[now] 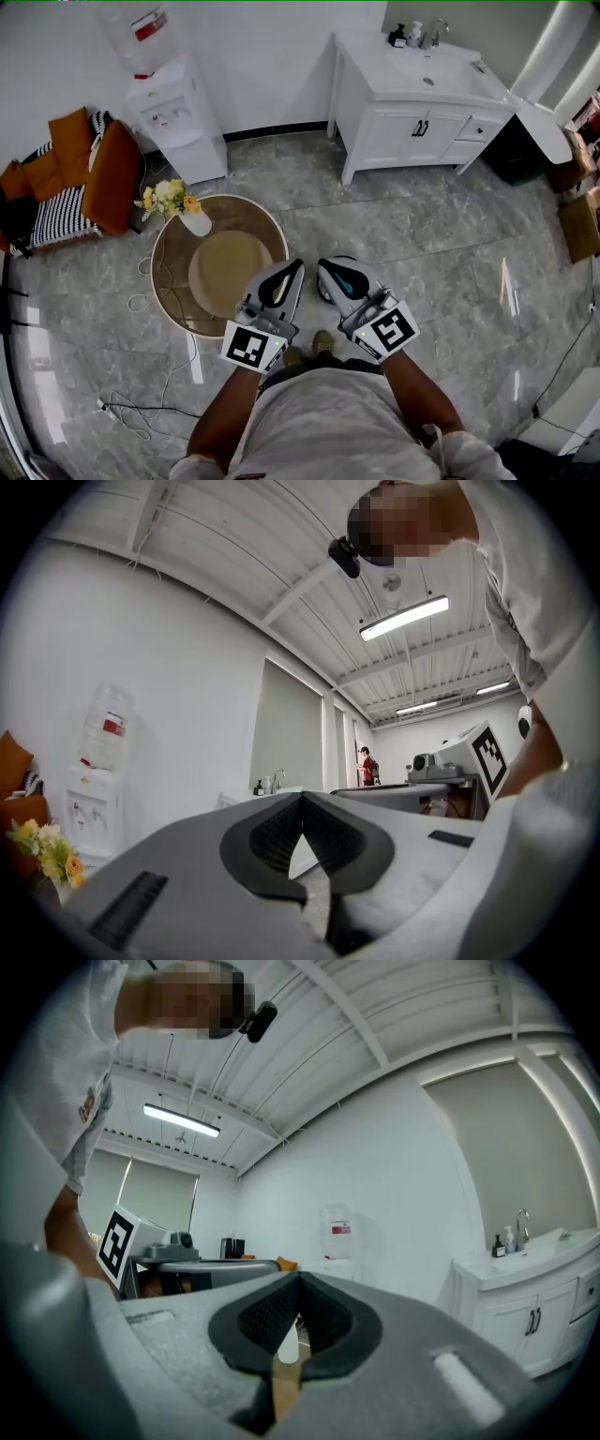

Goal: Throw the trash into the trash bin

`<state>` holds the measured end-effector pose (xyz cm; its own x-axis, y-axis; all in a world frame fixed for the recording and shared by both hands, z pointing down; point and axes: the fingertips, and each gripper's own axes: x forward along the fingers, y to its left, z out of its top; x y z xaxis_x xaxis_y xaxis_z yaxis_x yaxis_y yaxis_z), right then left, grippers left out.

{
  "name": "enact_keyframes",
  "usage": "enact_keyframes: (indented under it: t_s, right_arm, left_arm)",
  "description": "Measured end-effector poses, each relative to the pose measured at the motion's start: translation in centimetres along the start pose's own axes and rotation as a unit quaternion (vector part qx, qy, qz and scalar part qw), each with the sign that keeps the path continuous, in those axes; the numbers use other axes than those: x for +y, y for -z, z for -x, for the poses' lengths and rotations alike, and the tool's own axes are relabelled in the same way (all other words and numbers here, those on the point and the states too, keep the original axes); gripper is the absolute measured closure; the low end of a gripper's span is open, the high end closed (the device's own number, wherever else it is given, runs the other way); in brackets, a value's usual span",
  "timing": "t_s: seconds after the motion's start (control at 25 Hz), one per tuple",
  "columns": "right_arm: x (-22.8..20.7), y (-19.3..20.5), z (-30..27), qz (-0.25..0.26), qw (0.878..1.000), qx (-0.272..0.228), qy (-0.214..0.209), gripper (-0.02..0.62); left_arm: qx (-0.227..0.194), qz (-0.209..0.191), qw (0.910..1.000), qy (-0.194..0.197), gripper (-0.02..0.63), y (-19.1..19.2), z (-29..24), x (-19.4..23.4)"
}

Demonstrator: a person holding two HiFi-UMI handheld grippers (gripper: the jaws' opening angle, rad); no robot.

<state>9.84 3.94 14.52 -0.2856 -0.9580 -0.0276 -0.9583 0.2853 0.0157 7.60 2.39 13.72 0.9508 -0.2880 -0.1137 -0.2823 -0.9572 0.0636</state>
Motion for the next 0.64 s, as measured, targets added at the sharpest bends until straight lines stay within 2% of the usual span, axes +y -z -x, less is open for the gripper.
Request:
enact_keyframes:
  t_s: [0.44, 0.64]
  right_arm:
    - [0.41, -0.15, -0.30, 0.006, 1.000, 0.003, -0.002, 0.595]
    - [0.22, -0.15, -0.45, 0.005, 1.000, 0.005, -0.001, 0.595]
  left_arm:
    - [-0.005, 0.010, 0.9999, -0.003, 0.606, -0.20, 0.34, 0.58]
    - [0.007, 0.014, 0.9999, -0.005, 0.606, 0.38, 0.50, 0.99]
